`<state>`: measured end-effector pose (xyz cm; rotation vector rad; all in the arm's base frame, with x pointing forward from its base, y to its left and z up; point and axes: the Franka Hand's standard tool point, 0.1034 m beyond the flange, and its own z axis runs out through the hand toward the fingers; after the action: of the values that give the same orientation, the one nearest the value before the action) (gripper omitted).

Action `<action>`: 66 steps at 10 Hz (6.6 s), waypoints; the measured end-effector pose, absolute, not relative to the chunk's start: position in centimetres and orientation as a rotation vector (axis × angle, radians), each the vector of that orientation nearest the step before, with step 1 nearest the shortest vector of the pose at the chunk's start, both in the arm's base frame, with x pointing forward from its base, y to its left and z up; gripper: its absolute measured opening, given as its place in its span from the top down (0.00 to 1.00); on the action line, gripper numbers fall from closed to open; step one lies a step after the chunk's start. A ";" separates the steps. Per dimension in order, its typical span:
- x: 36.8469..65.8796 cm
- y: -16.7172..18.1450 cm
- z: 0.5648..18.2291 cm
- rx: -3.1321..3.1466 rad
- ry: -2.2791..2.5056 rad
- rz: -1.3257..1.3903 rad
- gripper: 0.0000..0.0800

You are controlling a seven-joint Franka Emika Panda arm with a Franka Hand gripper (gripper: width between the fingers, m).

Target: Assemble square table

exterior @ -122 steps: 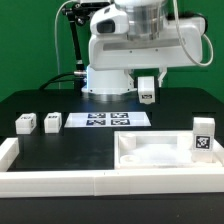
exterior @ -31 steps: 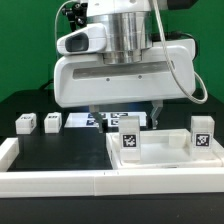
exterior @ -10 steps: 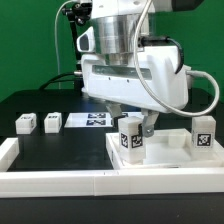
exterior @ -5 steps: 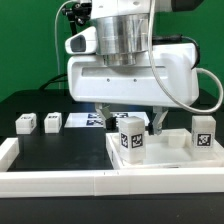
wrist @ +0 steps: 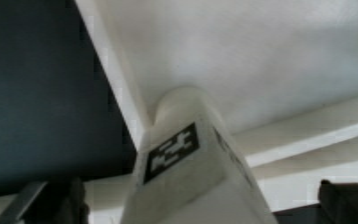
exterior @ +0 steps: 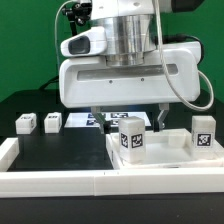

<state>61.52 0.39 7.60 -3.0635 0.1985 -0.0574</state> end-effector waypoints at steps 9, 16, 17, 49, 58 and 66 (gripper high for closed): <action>61.9 -0.1 7.4 -3.085 -0.443 -0.154 0.36; 61.9 -0.1 7.4 -3.103 -0.163 -0.149 0.64; 61.9 -0.1 7.4 -3.101 -0.040 -0.147 0.64; 61.7 0.7 7.2 -3.106 -0.241 -0.151 0.19; 61.8 0.4 7.2 -3.095 -0.397 -0.155 0.64; 61.7 0.4 7.0 -3.040 0.555 -0.160 0.64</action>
Offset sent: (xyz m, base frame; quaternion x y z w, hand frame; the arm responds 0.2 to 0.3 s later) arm -0.0032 0.0006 0.0026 -0.0248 0.0371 -0.2025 0.9783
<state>61.67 0.37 7.03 -3.0400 0.5552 -0.1601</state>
